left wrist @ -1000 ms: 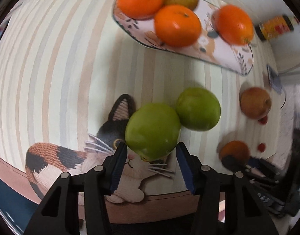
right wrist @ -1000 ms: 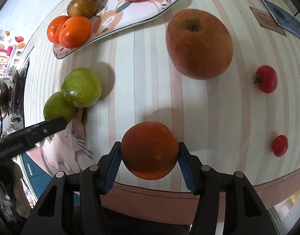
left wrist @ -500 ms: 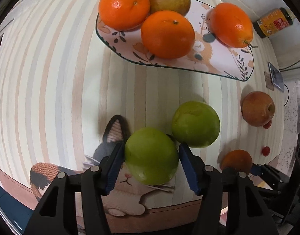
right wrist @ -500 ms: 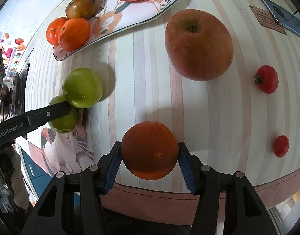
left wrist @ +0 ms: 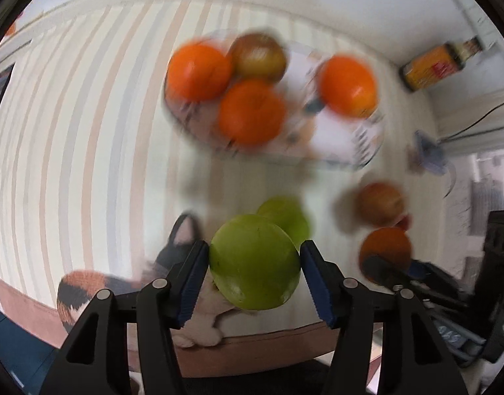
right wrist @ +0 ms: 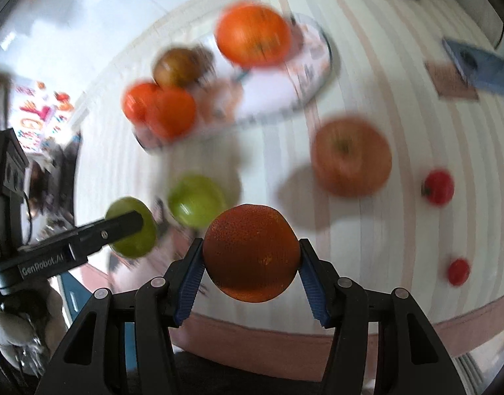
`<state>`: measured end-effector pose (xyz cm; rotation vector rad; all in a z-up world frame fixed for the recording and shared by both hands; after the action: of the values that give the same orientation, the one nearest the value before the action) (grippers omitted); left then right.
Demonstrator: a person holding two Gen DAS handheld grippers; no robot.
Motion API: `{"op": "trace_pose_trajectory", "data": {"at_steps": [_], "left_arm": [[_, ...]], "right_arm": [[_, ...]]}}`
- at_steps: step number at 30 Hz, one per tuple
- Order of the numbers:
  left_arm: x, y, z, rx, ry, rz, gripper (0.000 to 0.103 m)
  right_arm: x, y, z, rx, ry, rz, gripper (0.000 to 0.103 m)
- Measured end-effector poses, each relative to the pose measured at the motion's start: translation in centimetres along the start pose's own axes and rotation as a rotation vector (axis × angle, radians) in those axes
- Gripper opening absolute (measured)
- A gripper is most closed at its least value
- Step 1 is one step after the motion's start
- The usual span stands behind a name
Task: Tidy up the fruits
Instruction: 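Place the green apple on the plate with the left tool while the right tool places the brown fruit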
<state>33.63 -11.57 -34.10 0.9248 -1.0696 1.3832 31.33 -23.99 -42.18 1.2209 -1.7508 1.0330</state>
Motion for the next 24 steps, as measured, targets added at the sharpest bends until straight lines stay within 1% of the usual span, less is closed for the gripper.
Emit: {"op": "trace_pose_trajectory", "data": {"at_steps": [2,5,9,10,13,18,19,20,21,22,23,24], "left_arm": [[0.8,-2.2,1.2,-0.009,0.019,0.026,0.055],[0.7,-6.0,2.2,-0.051,0.007,0.060,0.055],[-2.2,-10.3,2.9,-0.092,-0.038,0.046,0.055],[-2.8,-10.8,2.8,-0.101,-0.049,0.037,0.055],[-4.5,-12.2,2.6,-0.117,-0.075,0.002,0.055],[-6.5,-13.3,2.2,-0.129,-0.120,-0.039,0.055],[-6.7,-13.3,2.5,-0.129,-0.112,-0.041,0.055],[-6.6,-13.3,2.6,-0.138,-0.114,-0.040,0.055],[-6.6,-13.6,2.7,-0.146,-0.122,-0.032,0.060],[-6.4,-13.7,2.8,-0.152,-0.123,-0.016,0.077],[-6.1,-13.9,2.9,-0.155,-0.121,-0.005,0.089],[-5.8,-14.0,2.9,-0.153,-0.117,0.005,0.090]], "right_arm": [[0.4,-2.4,-0.4,0.004,-0.006,0.037,0.058],[-0.3,-5.4,-0.2,0.006,0.009,0.064,0.058],[-2.9,-8.3,0.7,0.003,0.038,0.058,0.058],[-3.5,-8.8,1.4,0.002,0.045,0.054,0.058],[-4.9,-9.8,1.4,-0.005,0.050,0.046,0.058],[-6.4,-10.8,1.7,-0.038,0.033,0.023,0.059],[-6.6,-10.8,1.8,-0.051,0.029,0.022,0.063],[-6.7,-10.8,1.8,-0.056,0.024,0.019,0.070],[-6.6,-10.9,1.6,-0.061,0.011,0.026,0.084],[-6.4,-10.8,1.6,-0.064,0.017,0.026,0.096],[-6.2,-10.8,1.8,-0.059,0.039,0.022,0.098],[-6.0,-10.7,1.8,-0.054,0.047,0.022,0.098]]}}
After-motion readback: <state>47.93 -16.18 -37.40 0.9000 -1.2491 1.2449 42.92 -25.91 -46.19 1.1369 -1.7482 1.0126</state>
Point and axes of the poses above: each gripper's, at about its wrist camera, not at the fingertips, and x roughly against the way its jaws point, z to its right, y to its underside, the point moved 10 cm from there along -x, roughly the way its jaws point, and after that the axes turned 7 degrees about z, right-handed, at the moved point
